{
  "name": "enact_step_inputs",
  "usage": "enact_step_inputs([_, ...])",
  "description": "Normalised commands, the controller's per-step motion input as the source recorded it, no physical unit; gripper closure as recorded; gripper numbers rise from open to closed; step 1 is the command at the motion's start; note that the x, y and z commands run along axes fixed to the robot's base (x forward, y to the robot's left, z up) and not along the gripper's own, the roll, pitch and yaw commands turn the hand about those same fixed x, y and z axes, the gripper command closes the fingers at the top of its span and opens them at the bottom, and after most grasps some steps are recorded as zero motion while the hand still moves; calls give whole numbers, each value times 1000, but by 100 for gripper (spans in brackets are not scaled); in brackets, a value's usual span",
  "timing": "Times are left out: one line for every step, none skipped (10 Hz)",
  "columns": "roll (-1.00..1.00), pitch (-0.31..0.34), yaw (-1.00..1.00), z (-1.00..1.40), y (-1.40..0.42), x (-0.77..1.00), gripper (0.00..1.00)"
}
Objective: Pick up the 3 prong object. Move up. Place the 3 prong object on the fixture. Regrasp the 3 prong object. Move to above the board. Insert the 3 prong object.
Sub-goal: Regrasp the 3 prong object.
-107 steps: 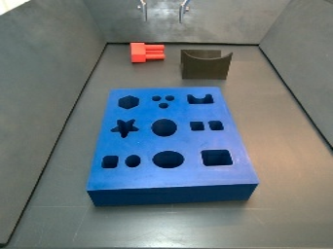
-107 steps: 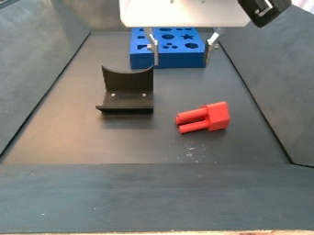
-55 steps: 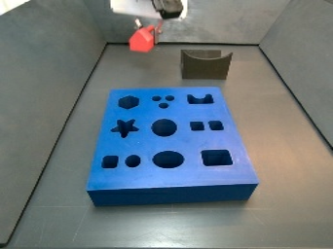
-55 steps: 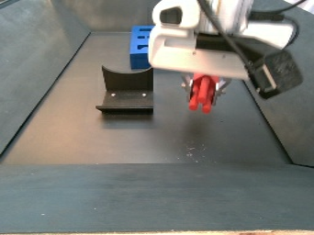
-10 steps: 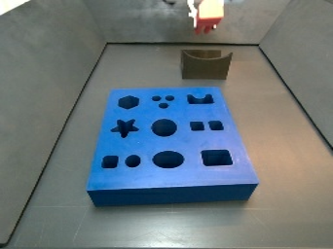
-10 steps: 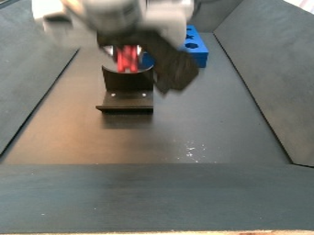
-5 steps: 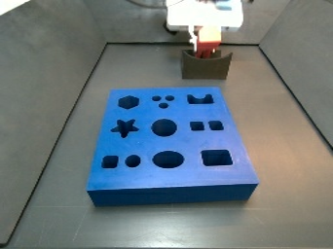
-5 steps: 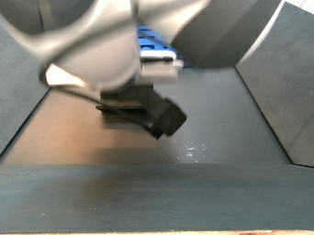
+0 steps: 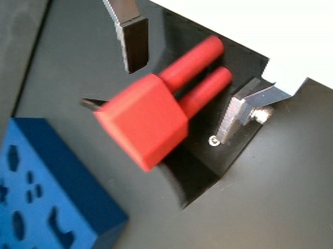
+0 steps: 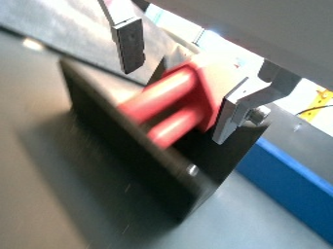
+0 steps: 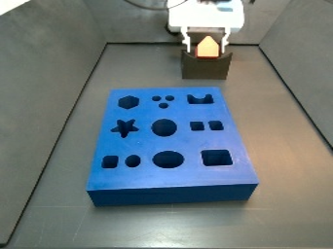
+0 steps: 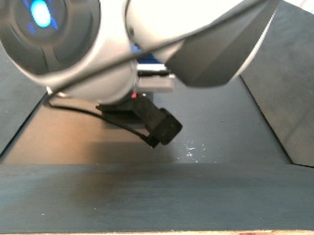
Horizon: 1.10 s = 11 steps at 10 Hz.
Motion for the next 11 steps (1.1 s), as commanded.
enact_step_inputs([42,35,-14,1000,4,-22,0])
enact_step_inputs([46,40,-13,1000,2,-26,0])
enact_step_inputs([45,49,-11,986,3,-34,0])
enact_step_inputs([45,51,-14,817,5,-33,0])
enact_step_inputs([47,55,-16,593,3,-33,0])
enact_step_inputs([52,58,-17,423,3,-32,0])
enact_step_inputs([56,60,-22,198,0,-34,0])
enact_step_inputs([1000,71,26,891,-1000,-96,0])
enact_step_inputs([1000,66,26,846,-1000,-88,0])
enact_step_inputs([1000,59,25,834,-1000,-104,0])
enact_step_inputs([1000,46,23,732,-1000,-141,0])
